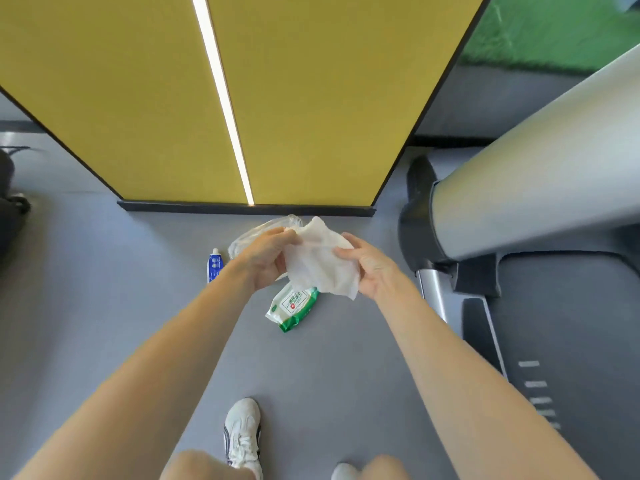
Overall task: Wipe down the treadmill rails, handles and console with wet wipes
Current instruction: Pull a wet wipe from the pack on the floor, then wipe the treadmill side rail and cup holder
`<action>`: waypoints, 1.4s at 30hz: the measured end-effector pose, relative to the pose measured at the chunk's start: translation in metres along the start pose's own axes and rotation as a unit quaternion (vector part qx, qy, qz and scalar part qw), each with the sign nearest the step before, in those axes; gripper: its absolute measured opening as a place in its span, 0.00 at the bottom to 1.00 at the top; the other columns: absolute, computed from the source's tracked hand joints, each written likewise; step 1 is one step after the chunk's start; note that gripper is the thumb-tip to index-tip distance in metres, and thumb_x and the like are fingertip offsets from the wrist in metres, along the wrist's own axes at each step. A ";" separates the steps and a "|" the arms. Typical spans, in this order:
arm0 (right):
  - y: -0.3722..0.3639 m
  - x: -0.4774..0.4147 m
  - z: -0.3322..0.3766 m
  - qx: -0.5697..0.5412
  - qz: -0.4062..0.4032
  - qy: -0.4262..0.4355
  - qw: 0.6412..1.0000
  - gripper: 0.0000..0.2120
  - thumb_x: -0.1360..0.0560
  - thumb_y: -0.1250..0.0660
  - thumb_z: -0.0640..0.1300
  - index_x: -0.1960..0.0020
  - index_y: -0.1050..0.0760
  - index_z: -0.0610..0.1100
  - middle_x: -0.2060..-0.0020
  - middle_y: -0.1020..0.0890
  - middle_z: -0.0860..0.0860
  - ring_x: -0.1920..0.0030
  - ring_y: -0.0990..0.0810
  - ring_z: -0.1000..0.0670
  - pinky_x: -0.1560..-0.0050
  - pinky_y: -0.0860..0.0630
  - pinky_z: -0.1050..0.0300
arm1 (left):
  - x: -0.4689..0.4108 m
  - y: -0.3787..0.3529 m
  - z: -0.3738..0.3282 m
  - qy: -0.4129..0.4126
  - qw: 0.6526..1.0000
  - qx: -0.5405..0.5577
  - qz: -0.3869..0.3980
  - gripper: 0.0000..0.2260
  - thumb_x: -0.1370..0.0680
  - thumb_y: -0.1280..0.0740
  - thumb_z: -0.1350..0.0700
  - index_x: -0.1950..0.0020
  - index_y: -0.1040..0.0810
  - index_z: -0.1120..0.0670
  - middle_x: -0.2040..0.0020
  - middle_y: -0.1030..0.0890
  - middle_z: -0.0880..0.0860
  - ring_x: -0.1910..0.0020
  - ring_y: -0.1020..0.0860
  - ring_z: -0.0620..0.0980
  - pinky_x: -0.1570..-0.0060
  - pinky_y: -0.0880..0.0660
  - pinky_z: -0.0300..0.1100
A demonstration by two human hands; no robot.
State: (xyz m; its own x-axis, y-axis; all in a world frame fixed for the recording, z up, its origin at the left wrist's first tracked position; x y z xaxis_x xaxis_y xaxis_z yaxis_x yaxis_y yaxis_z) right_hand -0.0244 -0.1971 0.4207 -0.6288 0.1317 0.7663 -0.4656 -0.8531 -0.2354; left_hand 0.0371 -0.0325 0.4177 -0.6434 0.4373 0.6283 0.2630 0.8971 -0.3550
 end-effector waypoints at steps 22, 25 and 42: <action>0.046 0.538 0.276 0.029 -0.242 0.290 0.925 0.30 0.27 0.35 0.26 0.28 0.33 0.43 0.51 0.22 0.46 0.60 0.23 0.50 0.63 0.25 0.61 | 0.365 -0.390 -0.374 -0.228 0.857 -0.348 0.302 0.20 0.28 0.32 0.72 0.43 0.25 0.52 0.41 0.26 0.58 0.50 0.23 0.56 0.58 0.22 0.41; 0.051 0.572 0.279 0.077 -0.221 0.270 0.934 0.41 0.30 0.30 0.28 0.25 0.42 0.55 0.34 0.32 0.50 0.36 0.30 0.45 0.36 0.31 0.48 | 0.400 -0.425 -0.383 -0.201 0.789 -0.417 0.405 0.22 0.29 0.31 0.72 0.41 0.22 0.51 0.37 0.24 0.57 0.41 0.24 0.60 0.41 0.24 0.52; 0.086 0.697 0.280 0.103 -0.198 0.384 0.896 0.15 0.25 0.32 0.35 0.39 0.24 0.37 0.42 0.20 0.41 0.41 0.20 0.42 0.41 0.23 0.46 | 0.451 -0.530 -0.333 -0.218 0.772 -0.327 0.499 0.26 0.29 0.29 0.69 0.33 0.29 0.54 0.54 0.16 0.54 0.52 0.19 0.55 0.52 0.22 0.51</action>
State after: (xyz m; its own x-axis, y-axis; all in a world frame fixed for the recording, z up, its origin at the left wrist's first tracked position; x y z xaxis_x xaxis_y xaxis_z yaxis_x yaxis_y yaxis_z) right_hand -0.3280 -0.3197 1.1020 -0.7201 0.6853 0.1085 -0.6715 -0.7277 0.1398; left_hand -0.1528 -0.2895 1.1201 -0.0294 0.9967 -0.0756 0.9996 0.0298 0.0033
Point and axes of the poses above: each hand's wrist, its own x-axis away from the middle knuckle, its own y-axis out of the back of the hand, z = x × y, the point moved 1 cm from there along -x, towards the middle knuckle
